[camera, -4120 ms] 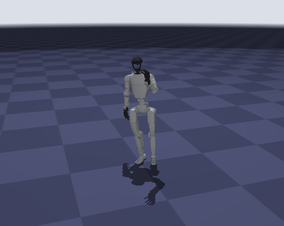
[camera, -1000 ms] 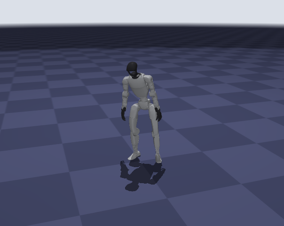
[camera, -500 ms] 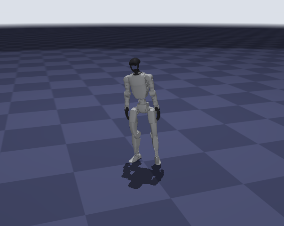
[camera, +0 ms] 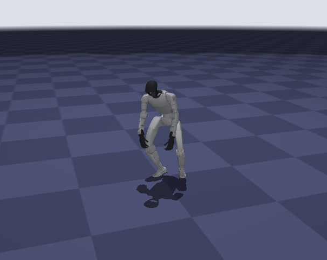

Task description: Upper body actions

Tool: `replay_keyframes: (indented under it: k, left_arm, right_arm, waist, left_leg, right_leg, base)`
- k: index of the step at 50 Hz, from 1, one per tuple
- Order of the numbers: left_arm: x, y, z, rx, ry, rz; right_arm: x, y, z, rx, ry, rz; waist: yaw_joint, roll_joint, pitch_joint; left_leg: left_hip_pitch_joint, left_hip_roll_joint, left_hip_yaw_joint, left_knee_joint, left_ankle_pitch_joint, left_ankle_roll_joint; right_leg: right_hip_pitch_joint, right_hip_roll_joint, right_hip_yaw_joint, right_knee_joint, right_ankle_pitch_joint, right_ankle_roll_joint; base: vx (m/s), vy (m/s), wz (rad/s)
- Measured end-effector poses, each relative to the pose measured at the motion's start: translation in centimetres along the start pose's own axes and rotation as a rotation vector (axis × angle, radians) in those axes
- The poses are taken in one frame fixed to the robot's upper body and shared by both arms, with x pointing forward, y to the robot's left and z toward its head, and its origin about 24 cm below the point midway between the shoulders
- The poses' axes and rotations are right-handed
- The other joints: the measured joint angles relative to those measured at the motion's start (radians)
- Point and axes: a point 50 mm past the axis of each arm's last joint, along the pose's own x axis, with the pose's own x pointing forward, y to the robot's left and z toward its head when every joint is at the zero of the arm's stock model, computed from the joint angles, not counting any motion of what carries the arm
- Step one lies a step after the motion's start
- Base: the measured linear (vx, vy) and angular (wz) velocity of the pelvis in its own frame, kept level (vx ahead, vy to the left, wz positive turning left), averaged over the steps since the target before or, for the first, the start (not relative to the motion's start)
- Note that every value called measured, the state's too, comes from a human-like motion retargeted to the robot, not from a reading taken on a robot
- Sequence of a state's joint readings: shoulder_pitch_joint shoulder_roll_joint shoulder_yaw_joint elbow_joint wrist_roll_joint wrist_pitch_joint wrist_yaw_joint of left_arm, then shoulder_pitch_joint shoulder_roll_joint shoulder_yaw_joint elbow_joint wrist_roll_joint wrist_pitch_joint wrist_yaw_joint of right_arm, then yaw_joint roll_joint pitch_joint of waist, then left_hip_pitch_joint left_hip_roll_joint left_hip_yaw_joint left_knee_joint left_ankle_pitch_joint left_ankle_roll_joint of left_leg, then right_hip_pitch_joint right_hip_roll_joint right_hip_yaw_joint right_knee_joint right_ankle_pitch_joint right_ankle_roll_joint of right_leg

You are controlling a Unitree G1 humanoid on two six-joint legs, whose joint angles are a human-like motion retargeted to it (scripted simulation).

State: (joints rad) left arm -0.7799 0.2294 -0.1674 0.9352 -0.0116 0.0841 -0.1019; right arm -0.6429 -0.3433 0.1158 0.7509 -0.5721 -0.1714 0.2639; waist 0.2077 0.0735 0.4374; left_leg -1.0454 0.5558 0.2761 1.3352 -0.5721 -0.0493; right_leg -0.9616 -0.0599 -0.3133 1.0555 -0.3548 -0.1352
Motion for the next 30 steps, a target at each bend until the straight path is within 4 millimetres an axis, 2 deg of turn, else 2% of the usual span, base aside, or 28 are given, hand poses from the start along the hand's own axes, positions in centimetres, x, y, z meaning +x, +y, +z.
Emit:
replay_keyframes:
  k: [3,5,6,8,10,12,17,21,23,25,30]
  left_arm:
    - [-0.3,0.7,6.0,-0.035,-0.231,-0.052]
    - [-1.0,0.9,9.6,-0.034,-0.378,-0.084]
    - [-1.5,1.0,11.4,-0.021,-0.449,-0.093]
    - [-2.5,1.1,14.3,0.005,-0.569,-0.108]
    - [-3.2,0.7,15.8,0.026,-0.638,-0.121]
    - [-3.5,0.4,15.1,0.031,-0.643,-0.145]
    - [-3.6,-1.1,9.6,-0.053,-0.537,-0.243]
    - [-4.1,-1.9,6.6,-0.187,-0.498,-0.279]
    - [-4.1,-1.7,6.4,-0.229,-0.5,-0.284]
    - [-3.9,-1.6,7.0,-0.257,-0.502,-0.301]
    - [-4.0,-2.0,10.4,-0.299,-0.519,-0.481]
  right_arm:
    - [-0.2,-4.8,4.2,-0.094,-0.191,-0.123]
    - [-1.0,-7.2,6.6,-0.165,-0.307,-0.172]
    - [-1.5,-8.2,7.6,-0.199,-0.36,-0.188]
    - [-2.6,-9.6,9.3,-0.255,-0.457,-0.203]
    - [-3.3,-9.8,10.5,-0.282,-0.535,-0.173]
    - [-3.8,-8.4,10.9,-0.285,-0.6,-0.086]
    - [-4.9,-3.2,10.5,-0.261,-0.686,0.144]
    - [-5.8,-0.8,10.6,-0.251,-0.74,0.236]
    - [-6.0,-0.8,10.9,-0.249,-0.764,0.217]
    - [-5.8,-1.7,11.4,-0.247,-0.779,0.173]
    - [-5.6,-6.2,12.1,-0.245,-0.726,0.085]
  waist:
    - [0.033,-0.02,0.038]
    - [0.051,-0.034,0.046]
    - [0.058,-0.041,0.048]
    - [0.067,-0.059,0.052]
    - [0.07,-0.083,0.063]
    - [0.069,-0.106,0.079]
    - [0.031,-0.111,0.083]
    - [-0.011,-0.125,0.083]
    - [-0.017,-0.129,0.083]
    - [-0.012,-0.13,0.083]
    - [0.051,-0.118,0.083]
  left_leg:
    - [-0.163,0.047,-0.013,0.172,-0.032,0.023]
    - [-0.283,0.064,-0.032,0.273,-0.046,0.038]
    - [-0.335,0.064,-0.025,0.321,-0.062,0.058]
    - [-0.433,0.066,-0.01,0.415,-0.091,0.1]
    - [-0.497,0.077,0.012,0.512,-0.122,0.137]
    - [-0.507,0.096,0.04,0.619,-0.163,0.169]
    - [-0.518,0.125,0.014,0.863,-0.239,0.246]
    - [-0.518,0.126,-0.008,0.944,-0.244,0.266]
    - [-0.517,0.119,0.006,0.913,-0.227,0.272]
    - [-0.516,0.11,0.027,0.837,-0.196,0.271]
    - [-0.515,0.096,0.061,0.553,-0.077,0.207]
  right_leg:
    - [-0.176,0.016,-0.021,0.171,-0.057,-0.066]
    - [-0.29,0.02,-0.046,0.275,-0.094,-0.121]
    - [-0.347,0.011,-0.04,0.326,-0.111,-0.124]
    - [-0.458,-0.01,-0.022,0.426,-0.138,-0.127]
    - [-0.543,-0.026,0.012,0.526,-0.158,-0.127]
    - [-0.592,-0.034,0.059,0.637,-0.179,-0.127]
    - [-0.608,-0.063,0.113,0.868,-0.232,-0.127]
    - [-0.608,-0.082,0.154,0.966,-0.269,-0.127]
    - [-0.607,-0.078,0.156,0.951,-0.273,-0.127]
    - [-0.607,-0.067,0.145,0.889,-0.258,-0.127]
    - [-0.594,-0.033,0.106,0.62,-0.177,-0.127]
  base:
    - [-0.26,0.02,-0.58]
    - [-0.18,0.04,-0.26]
    - [-0.11,0.17,-0.09]
    - [-0.08,0.25,-0.02]
    - [-0.06,0.22,-0.1]
    - [-0.01,0.18,-0.26]
    - [0.03,0.1,-0.13]
    - [0.0,0.0,0.0]
    - [0.0,0.0,0.0]
    - [-0.01,-0.04,-0.04]
    - [-0.06,-0.26,0.01]
